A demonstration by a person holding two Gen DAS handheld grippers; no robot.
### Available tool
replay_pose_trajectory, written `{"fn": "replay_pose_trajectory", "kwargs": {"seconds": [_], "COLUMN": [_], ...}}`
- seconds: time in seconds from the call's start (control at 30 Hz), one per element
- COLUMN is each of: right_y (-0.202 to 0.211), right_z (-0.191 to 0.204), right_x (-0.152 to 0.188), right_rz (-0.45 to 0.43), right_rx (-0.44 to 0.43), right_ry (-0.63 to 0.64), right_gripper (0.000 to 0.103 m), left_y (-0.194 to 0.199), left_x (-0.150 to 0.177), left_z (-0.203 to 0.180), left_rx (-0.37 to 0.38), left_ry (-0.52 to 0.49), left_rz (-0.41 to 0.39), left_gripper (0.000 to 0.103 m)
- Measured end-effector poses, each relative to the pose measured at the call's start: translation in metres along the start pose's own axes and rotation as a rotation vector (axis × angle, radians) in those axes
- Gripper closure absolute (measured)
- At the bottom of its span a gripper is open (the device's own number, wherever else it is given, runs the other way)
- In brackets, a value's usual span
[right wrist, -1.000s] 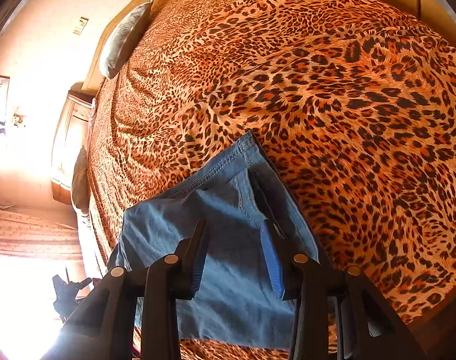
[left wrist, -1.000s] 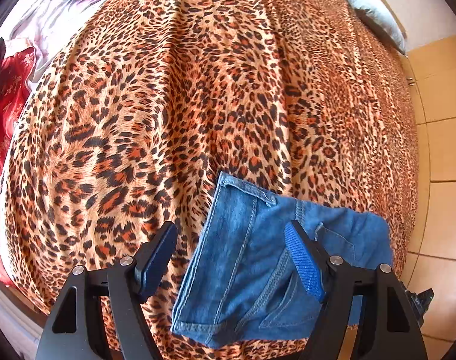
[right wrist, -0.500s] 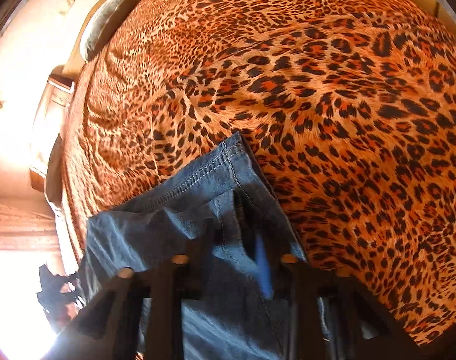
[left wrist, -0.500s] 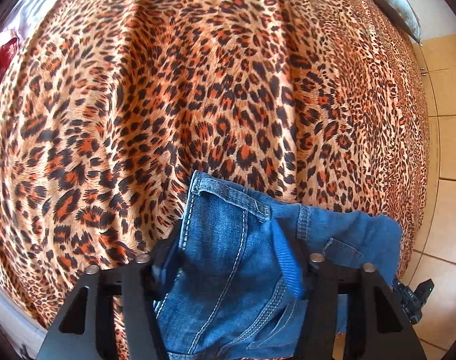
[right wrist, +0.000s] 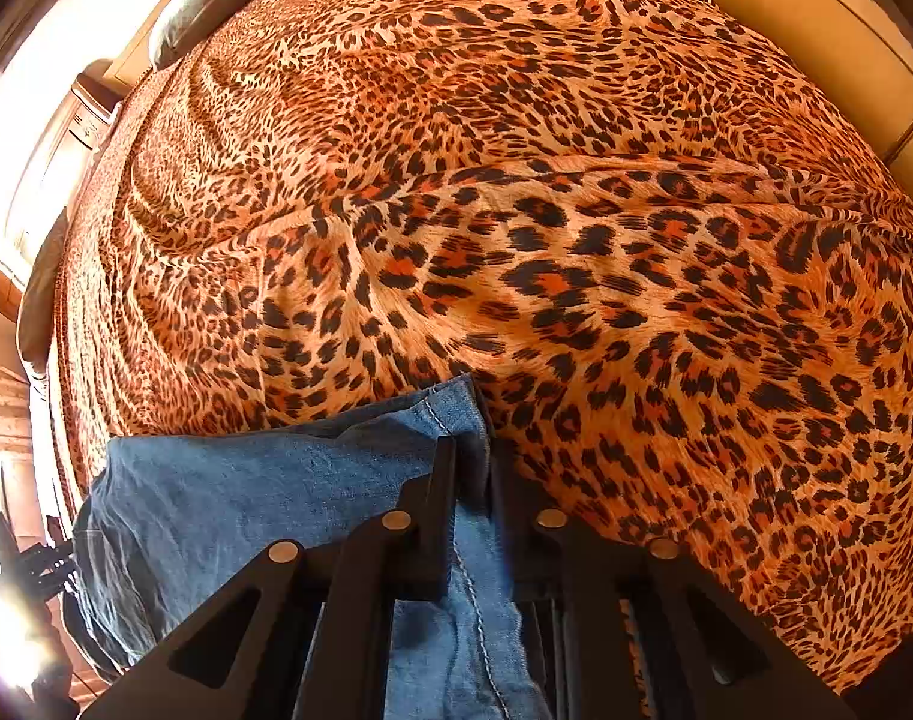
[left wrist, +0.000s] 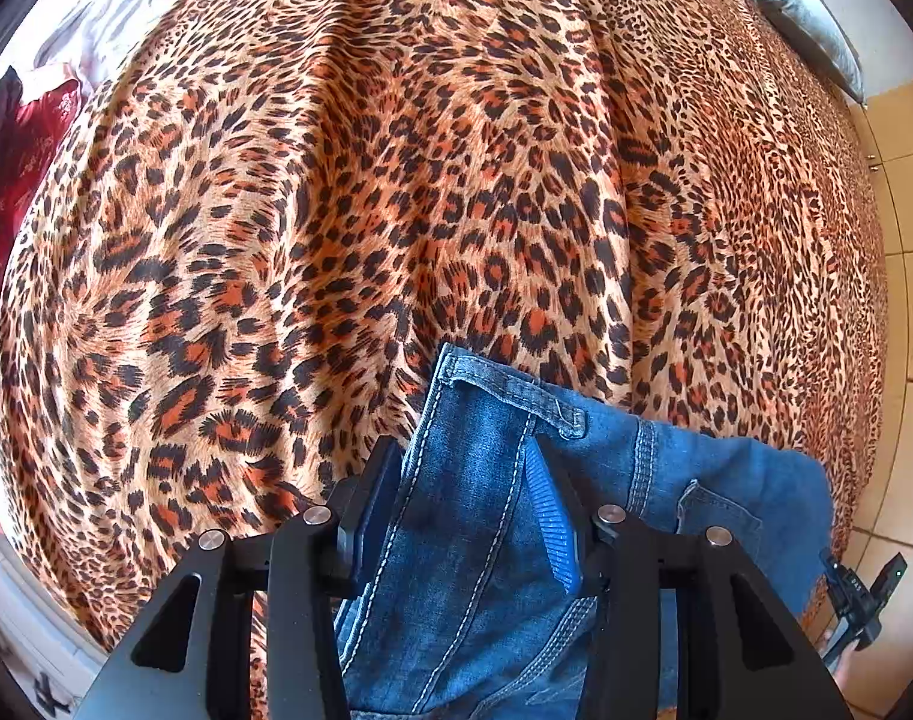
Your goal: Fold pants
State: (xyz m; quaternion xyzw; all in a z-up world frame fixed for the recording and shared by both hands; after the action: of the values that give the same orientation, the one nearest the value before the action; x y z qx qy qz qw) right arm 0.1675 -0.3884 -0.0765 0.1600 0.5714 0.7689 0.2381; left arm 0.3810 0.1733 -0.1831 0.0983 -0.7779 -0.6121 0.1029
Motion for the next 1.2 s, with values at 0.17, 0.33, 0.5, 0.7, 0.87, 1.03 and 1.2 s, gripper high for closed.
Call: {"fn": "replay_pose_trajectory", "kwargs": {"seconds": [0.17,0.33,0.5,0.7,0.87,1.03,1.2], "right_y": [0.039,0.066,0.063,0.044,0.043,0.040,0.038], "right_z": [-0.020,-0.035,-0.049,-0.061,-0.061,-0.061,-0.051], "right_x": [0.010,0.056,0.112,0.146,0.149,0.147,0.148], "right_rz": [-0.038,-0.007,0.044,0.078,0.071,0.059,0.050], "right_rx": [-0.115,-0.159,-0.142,-0.152,-0.147,-0.098,-0.067], "right_ry": [-0.074,-0.100,-0.114,-0.181,-0.206,-0.234,-0.168], "right_gripper": [0.089,0.069,0.069,0.068,0.064,0.066,0.099], "left_y": [0.042,0.072,0.070,0.039,0.023,0.007,0.001], "left_x": [0.009,0.061,0.113,0.132,0.128,0.130,0.132], "left_z": [0.005,0.007,0.032,0.060,0.060,0.062,0.071], "left_rx": [0.070,0.174,0.293,0.334,0.380,0.260,0.189], "left_ry": [-0.016,-0.071,0.012,0.105,0.142,0.126,0.183], "left_rz": [-0.025,-0.042,0.016,0.105,0.090,0.098,0.103], "left_gripper": [0.051,0.023,0.022,0.023,0.022,0.024,0.062]}}
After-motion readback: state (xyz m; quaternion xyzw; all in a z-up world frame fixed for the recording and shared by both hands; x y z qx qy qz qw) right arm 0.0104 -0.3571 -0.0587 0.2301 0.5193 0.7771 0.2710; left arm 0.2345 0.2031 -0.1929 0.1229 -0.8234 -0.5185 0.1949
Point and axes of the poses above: each gripper's, at about its wrist camera, not at the fingertips, and y roughly against the way its jaws point, z to its left, x to its underside, the point moved 2 cm from there along -y, roughly the way its jaws point, and after that the axes turned 1 degree about y, right-handed, at the moved point
